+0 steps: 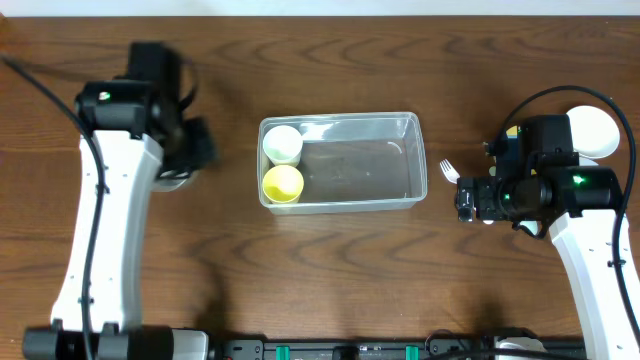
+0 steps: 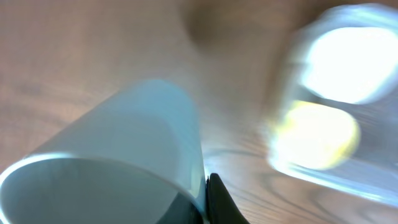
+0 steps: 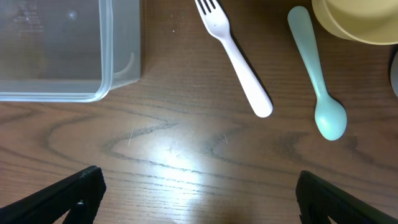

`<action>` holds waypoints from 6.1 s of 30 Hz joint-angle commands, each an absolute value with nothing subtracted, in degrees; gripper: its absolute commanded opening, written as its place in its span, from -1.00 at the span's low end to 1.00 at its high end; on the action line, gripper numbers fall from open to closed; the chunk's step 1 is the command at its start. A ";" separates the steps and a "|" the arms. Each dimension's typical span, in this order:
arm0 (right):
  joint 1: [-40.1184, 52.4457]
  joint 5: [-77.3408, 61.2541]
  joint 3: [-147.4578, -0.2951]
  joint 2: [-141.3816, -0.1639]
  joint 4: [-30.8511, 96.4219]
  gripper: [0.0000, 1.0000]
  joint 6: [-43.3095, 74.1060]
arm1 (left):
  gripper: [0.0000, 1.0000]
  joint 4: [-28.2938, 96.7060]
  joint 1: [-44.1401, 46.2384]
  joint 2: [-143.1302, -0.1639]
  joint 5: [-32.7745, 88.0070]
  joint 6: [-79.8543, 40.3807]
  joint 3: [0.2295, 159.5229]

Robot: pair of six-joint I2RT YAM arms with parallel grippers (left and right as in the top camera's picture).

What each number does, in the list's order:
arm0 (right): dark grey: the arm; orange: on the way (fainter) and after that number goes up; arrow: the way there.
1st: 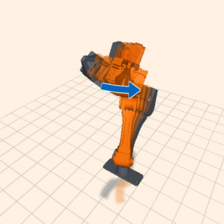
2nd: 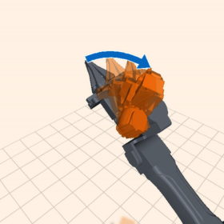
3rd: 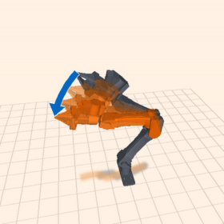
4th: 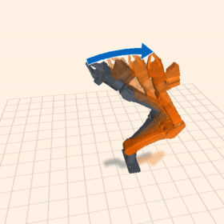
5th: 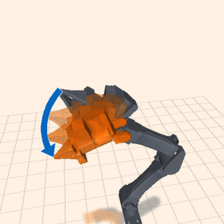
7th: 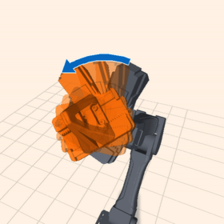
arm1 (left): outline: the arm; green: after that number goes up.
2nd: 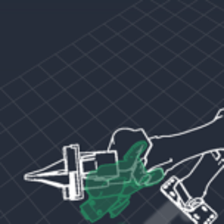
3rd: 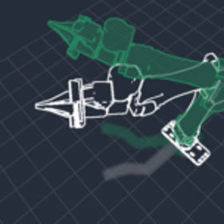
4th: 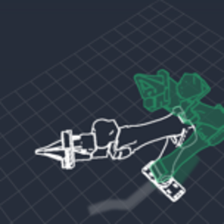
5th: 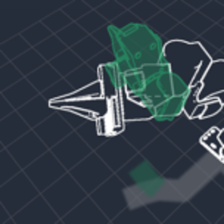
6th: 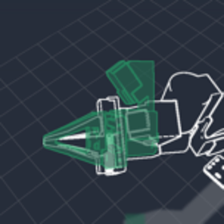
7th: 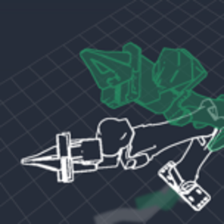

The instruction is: Pack container

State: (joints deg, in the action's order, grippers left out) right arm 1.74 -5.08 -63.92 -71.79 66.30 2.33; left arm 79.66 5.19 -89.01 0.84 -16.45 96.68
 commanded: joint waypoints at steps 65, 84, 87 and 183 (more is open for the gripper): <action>1.78 -4.51 -64.84 -71.92 66.06 0.99 1.63 | -0.21 64.18 30.28 -124.70 6.66 -5.78 110.41; 1.78 -6.57 -66.81 -71.90 64.42 0.98 3.84 | 0.51 73.93 24.38 -96.86 -0.93 -8.01 111.00; 1.37 -4.54 -71.44 -72.01 63.79 0.99 4.25 | 0.52 73.93 18.96 -93.58 -0.89 -9.91 109.58; 24.10 -1.37 -105.23 -101.97 72.55 -0.97 -10.17 | 0.62 50.87 -0.73 -70.39 6.87 -11.00 56.40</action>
